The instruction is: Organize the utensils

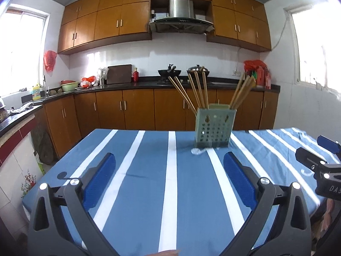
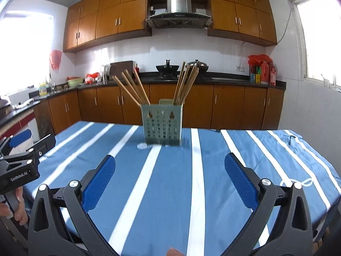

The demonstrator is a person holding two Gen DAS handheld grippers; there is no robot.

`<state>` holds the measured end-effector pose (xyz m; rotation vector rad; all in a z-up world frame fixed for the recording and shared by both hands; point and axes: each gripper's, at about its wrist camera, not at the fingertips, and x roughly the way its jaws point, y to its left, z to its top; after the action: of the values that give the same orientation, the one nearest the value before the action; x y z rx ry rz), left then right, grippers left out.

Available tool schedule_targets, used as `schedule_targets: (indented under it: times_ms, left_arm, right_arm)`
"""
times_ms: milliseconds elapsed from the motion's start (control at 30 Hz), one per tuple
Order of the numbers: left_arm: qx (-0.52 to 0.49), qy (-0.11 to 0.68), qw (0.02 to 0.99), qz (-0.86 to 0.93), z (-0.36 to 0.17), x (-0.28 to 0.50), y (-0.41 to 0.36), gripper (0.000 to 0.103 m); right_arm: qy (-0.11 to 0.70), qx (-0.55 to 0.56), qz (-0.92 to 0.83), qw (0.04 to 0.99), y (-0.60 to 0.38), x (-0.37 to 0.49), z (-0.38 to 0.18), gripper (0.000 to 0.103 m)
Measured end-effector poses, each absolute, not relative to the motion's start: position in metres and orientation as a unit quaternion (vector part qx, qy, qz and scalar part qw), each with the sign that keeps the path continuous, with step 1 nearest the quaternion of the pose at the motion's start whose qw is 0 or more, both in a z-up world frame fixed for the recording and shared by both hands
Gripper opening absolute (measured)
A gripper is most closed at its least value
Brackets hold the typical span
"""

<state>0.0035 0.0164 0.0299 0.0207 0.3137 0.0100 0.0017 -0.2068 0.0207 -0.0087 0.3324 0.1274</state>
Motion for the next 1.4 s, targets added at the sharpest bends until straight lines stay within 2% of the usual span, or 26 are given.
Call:
schedule_targets:
  times_ms: [433, 1400]
  left_arm:
    - [0.025, 0.184, 0.983, 0.0, 0.001, -0.004, 0.006, 0.099]
    - [0.022, 0.204, 0.979, -0.008, -0.009, 0.001, -0.003, 0.099]
  right_arm:
    - [0.195, 0.032, 0.041, 0.979, -0.217, -0.01, -0.01, 0.101]
    - [0.213, 0.037, 0.031, 0.976, -0.217, -0.009, -0.018, 0.101]
